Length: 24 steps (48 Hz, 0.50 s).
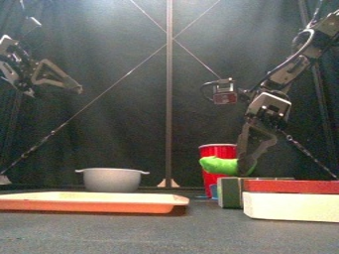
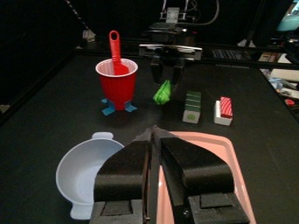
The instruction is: Hand over peas
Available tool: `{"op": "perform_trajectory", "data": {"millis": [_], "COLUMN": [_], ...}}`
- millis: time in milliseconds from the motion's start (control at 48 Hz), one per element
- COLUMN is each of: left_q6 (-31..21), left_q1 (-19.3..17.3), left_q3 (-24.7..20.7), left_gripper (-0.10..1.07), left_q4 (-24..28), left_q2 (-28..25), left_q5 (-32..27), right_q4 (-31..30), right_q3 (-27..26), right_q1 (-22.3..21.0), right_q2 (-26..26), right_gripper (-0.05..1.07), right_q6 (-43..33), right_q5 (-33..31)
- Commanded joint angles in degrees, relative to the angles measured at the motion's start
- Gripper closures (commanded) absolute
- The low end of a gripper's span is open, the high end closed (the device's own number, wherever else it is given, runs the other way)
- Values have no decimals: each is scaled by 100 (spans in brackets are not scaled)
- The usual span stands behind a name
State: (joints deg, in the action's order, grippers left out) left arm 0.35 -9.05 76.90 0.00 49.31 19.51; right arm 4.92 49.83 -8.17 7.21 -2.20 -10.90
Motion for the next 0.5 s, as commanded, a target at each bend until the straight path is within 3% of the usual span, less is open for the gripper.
{"op": "perform_trajectory", "data": {"millis": [0, 250, 479], "left_q6": [-9, -26, -26], "left_q1": [-18, -44, -35], "left_q3": [-79, -202, -220], "left_gripper": [43, 39, 13], "left_q4": [0, -18, -18], "left_q2": [-18, -35, -281], "left_q5": [62, 281, 756], "right_q4": [0, -132, -211], "right_q3": [-149, -360, -642], "right_q1": [9, 9, -18], "right_q2": [149, 149, 88], "right_gripper": [37, 37, 37], "right_q6": [9, 26, 26], "right_q5": [53, 149, 483]}}
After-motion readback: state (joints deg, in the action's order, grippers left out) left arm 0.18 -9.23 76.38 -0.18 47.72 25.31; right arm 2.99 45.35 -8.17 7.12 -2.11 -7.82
